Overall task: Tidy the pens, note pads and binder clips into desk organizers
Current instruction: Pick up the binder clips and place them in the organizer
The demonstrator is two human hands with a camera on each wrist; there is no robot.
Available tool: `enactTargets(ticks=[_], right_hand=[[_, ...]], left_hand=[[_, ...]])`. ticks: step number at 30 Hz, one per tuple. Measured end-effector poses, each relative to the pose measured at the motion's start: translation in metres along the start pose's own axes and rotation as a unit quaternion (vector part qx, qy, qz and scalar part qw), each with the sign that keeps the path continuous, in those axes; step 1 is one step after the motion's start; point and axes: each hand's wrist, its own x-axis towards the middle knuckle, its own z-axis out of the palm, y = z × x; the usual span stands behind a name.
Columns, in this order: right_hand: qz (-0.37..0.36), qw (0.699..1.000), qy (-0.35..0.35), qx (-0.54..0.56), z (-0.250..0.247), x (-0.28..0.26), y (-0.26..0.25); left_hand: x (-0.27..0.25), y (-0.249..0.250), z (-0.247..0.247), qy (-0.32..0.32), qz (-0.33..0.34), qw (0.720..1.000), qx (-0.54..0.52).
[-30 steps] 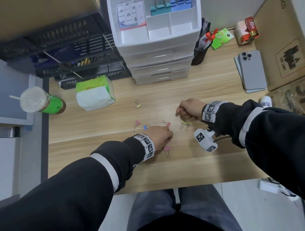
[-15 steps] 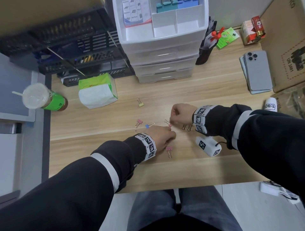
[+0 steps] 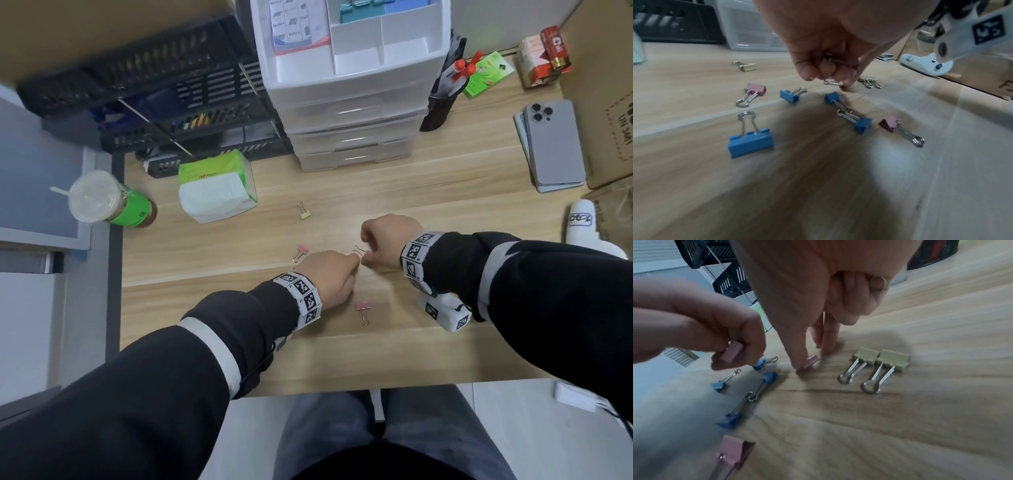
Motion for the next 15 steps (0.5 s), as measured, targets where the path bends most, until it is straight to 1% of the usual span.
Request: enactTargets(ticks=[3, 6, 8, 10, 12, 13, 15], right_hand=[[0.010, 1.000, 0.018, 0.003, -0.001, -0.002, -0.001], [0.028, 1.000, 0.005, 0.002, -0.008, -0.004, -0.001], [0.049, 0.999, 0.004, 0.021, -0.014, -0.006, 0.001], [0.077, 0.995, 0.006, 0.056, -0.020, -0.008, 0.005], [0.107, 0.988, 0.004, 0.114, -0.023, -0.009, 0.012], [0.120, 0.981, 0.011, 0.150, -0.024, -0.009, 0.016], [0.139, 0.964, 0.036, 0.222, -0.025, -0.010, 0.023]], left_hand=[[-0.003, -0.001, -0.002, -0.016, -0.006, 0.999, 0.040], [-0.006, -0.001, -0.001, -0.018, -0.018, 0.999, 0.021], [-0.007, 0.001, 0.001, -0.038, -0.009, 0.999, 0.004], [-0.007, 0.007, 0.002, -0.056, 0.024, 0.998, 0.000], [-0.008, 0.015, 0.001, -0.063, 0.044, 0.996, 0.036], [-0.007, 0.019, 0.001, -0.061, 0.050, 0.995, 0.061], [-0.006, 0.024, 0.002, -0.062, 0.075, 0.992, 0.076]])
